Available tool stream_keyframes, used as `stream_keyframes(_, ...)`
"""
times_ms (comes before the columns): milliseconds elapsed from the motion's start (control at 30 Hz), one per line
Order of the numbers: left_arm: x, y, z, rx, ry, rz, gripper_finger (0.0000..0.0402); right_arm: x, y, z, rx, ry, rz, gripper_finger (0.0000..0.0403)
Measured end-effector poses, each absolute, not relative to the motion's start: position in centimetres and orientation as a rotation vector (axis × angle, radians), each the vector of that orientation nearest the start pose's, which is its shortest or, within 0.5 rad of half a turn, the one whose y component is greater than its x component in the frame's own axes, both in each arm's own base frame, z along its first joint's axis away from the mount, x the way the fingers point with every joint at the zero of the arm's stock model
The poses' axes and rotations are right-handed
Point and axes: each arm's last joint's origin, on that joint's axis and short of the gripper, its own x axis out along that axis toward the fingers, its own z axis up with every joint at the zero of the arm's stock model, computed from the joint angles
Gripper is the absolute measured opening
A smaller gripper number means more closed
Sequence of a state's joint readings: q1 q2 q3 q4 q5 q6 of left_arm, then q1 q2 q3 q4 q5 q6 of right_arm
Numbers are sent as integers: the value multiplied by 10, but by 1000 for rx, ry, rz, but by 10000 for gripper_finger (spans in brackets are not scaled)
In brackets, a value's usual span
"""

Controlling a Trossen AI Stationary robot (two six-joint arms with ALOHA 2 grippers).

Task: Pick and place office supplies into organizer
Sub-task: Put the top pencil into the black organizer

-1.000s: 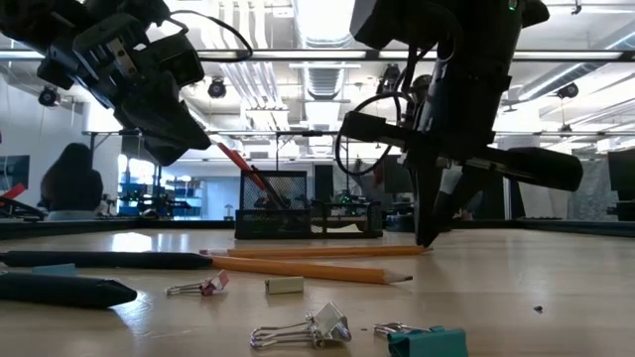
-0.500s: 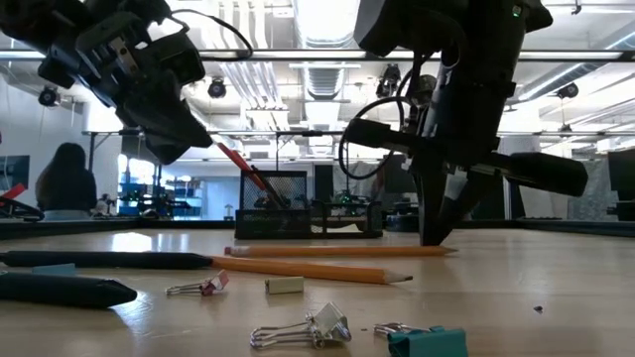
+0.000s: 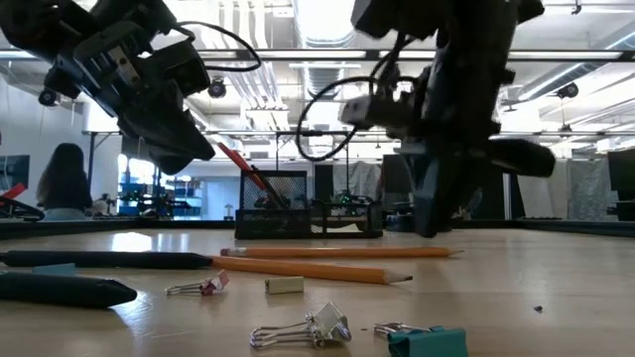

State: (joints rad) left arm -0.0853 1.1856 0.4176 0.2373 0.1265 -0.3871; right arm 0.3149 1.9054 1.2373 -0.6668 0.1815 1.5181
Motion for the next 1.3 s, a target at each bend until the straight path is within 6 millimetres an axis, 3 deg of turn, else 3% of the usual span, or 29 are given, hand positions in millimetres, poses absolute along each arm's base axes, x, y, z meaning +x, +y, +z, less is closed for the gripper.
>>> stream_keyframes(100, 224, -23, 173, -391, 568, -100, 4, 341, 109, 162, 1036, 1108, -806, 8)
stream_keyframes(333, 227, -23, 172, -414, 560, -97, 4, 337, 113, 163, 1205, 1094, -909, 8)
stream_keyframes(1300, 225, -23, 172, -413, 559, -97, 4, 331, 101, 140, 1253, 1054, -963, 8)
